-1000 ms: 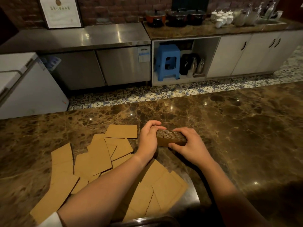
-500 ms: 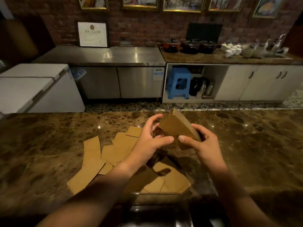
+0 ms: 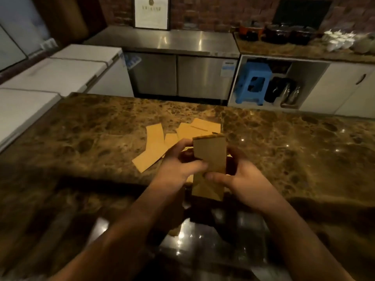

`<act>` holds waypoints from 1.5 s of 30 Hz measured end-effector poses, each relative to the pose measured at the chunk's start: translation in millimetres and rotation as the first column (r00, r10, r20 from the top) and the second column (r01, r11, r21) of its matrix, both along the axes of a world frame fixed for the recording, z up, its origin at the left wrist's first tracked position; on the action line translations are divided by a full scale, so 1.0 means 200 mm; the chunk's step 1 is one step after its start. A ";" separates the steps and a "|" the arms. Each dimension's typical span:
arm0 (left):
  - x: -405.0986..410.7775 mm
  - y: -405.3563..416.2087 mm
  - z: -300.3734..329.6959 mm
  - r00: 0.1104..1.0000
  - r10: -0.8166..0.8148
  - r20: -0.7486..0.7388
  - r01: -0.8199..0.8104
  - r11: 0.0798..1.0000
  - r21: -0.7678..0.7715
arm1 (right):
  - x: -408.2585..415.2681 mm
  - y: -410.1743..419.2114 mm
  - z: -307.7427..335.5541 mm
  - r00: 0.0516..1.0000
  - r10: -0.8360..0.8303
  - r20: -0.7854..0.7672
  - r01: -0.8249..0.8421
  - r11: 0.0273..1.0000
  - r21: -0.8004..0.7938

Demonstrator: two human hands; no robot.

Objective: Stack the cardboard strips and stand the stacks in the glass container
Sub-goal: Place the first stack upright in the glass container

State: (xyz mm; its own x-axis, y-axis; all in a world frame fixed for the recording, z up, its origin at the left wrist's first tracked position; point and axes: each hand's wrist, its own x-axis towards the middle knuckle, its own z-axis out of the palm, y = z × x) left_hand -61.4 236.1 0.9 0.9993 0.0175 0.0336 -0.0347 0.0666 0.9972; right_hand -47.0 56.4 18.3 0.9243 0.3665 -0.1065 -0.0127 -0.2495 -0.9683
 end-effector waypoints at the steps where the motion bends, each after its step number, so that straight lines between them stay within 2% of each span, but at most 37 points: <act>1: -0.05 0.02 -0.01 0.999 0.008 -0.034 -0.008 1.000 0.009 | -0.03 0.01 -0.02 0.999 0.017 -0.043 -0.017 1.000 0.003; 3: -0.13 0.08 -0.03 0.996 0.070 -0.063 -0.070 0.998 0.008 | -0.07 0.01 -0.07 0.989 -0.001 -0.151 -0.001 1.000 -0.016; 7: -0.21 0.21 -0.12 0.935 0.346 -0.075 -0.345 0.938 0.032 | -0.15 0.04 -0.16 0.921 0.023 -0.388 -0.066 0.993 -0.098; 11: -0.20 0.28 -0.24 0.915 0.282 -0.287 -0.278 0.959 0.057 | -0.17 0.19 -0.25 0.854 0.020 -0.519 -0.128 0.977 -0.173; 14: -0.18 0.28 -0.30 0.923 0.165 -0.348 -0.166 0.986 0.025 | -0.15 0.31 -0.32 0.835 -0.046 -0.549 -0.120 0.957 -0.263; 18: -0.17 0.28 -0.34 0.927 0.118 -0.357 -0.138 0.990 -0.031 | -0.16 0.39 -0.38 0.871 -0.086 -0.483 -0.099 0.934 -0.344; 22: -0.20 0.29 -0.35 0.929 0.087 -0.359 -0.128 0.987 -0.094 | -0.23 0.44 -0.39 0.955 -0.155 -0.252 -0.027 0.802 -0.597; 24: -0.20 0.29 -0.34 0.935 0.076 -0.347 -0.105 0.992 -0.065 | -0.26 0.46 -0.38 0.948 -0.177 -0.265 -0.003 0.827 -0.563; 28: -0.22 0.29 -0.35 0.937 0.093 -0.336 -0.119 0.991 -0.057 | -0.29 0.50 -0.36 0.890 -0.197 -0.411 0.036 0.929 -0.368; 32: -0.26 0.29 -0.33 0.930 0.134 -0.341 -0.151 0.988 -0.023 | -0.27 0.48 -0.31 0.882 -0.032 -0.471 -0.072 0.977 -0.203; 34: -0.28 0.31 -0.32 0.925 0.119 -0.361 -0.129 0.992 -0.004 | -0.26 0.43 -0.25 0.923 0.085 -0.375 -0.199 0.941 -0.275; 36: -0.25 0.35 -0.29 0.930 0.147 -0.338 -0.117 0.987 0.106 | -0.24 0.35 -0.19 0.979 0.115 -0.169 -0.180 0.874 -0.450; 37: -0.21 0.37 -0.27 0.938 0.167 -0.303 -0.111 0.975 0.195 | -0.23 0.31 -0.15 0.990 0.101 -0.097 -0.135 0.876 -0.464; 39: -0.07 0.39 -0.22 0.946 0.186 -0.264 -0.106 0.951 0.290 | -0.17 0.19 -0.08 0.997 0.057 -0.045 -0.069 0.927 -0.370; 42: 0.13 0.34 -0.13 0.974 0.132 -0.187 -0.069 0.948 0.310 | 0.01 0.01 -0.01 0.996 -0.081 -0.044 0.068 0.967 -0.245; 43: 0.19 0.31 -0.11 0.982 0.076 -0.172 -0.006 0.928 0.373 | 0.08 -0.04 0.00 0.991 -0.131 -0.032 0.121 0.968 -0.222; 45: 0.31 0.24 -0.09 0.972 -0.036 -0.234 0.153 0.850 0.504 | 0.22 -0.10 -0.01 0.982 -0.190 -0.019 0.182 0.962 -0.202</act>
